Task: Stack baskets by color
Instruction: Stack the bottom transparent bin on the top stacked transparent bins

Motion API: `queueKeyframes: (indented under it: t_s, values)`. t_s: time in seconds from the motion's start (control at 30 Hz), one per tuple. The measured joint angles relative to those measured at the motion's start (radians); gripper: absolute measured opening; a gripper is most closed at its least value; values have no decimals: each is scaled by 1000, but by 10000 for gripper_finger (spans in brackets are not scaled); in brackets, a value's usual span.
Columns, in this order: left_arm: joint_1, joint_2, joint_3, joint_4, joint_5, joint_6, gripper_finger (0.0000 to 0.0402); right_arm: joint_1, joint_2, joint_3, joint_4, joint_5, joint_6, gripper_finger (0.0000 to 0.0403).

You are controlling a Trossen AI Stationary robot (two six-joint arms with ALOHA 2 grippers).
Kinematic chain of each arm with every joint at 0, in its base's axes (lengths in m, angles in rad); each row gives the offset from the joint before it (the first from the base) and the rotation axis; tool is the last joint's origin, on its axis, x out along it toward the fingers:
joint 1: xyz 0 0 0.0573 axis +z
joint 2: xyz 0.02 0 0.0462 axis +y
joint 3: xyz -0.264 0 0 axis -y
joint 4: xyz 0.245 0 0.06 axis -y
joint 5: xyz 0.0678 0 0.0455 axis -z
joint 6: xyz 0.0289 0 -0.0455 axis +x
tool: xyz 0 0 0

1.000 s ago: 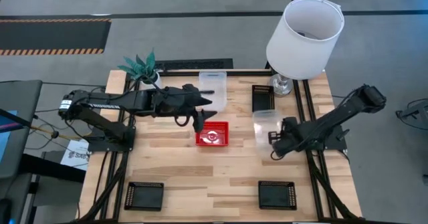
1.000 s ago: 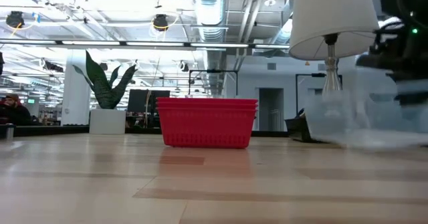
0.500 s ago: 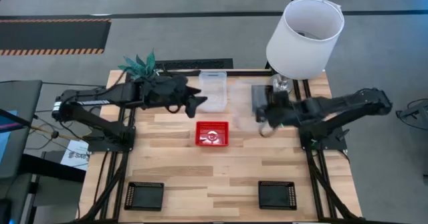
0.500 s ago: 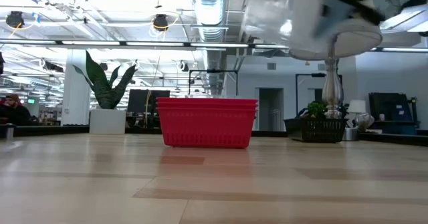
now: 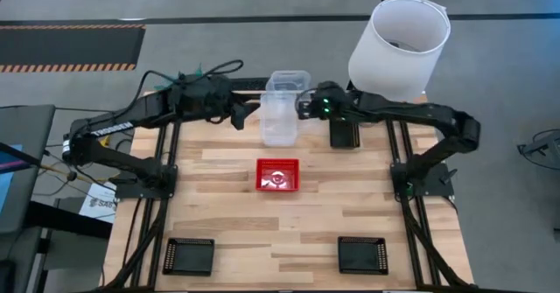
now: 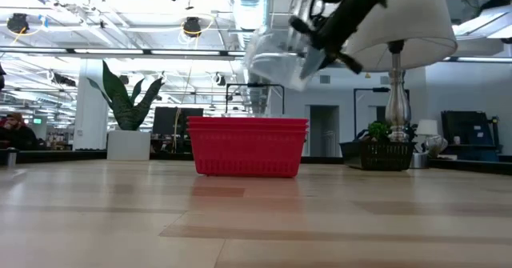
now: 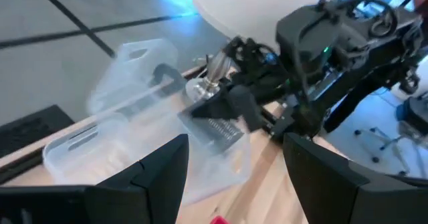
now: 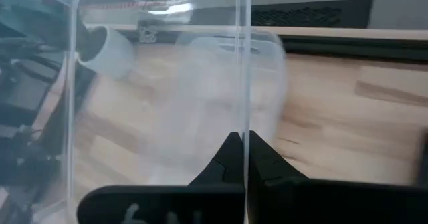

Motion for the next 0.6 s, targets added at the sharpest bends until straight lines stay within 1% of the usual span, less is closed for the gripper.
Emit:
queueKeyframes:
  t_s: [0.13,0.3,0.4,0.6]
  values:
    - [55,13,0,0,98,5,230,-4,112,114,0,-14,22,1]
    - [105,13,0,-4,185,45,230,-5,220,223,-74,-32,83,1]
    - [128,13,0,-7,226,61,230,1,249,235,-105,-35,126,1]
    - [165,13,0,-16,314,110,230,8,295,235,-104,-13,203,2]
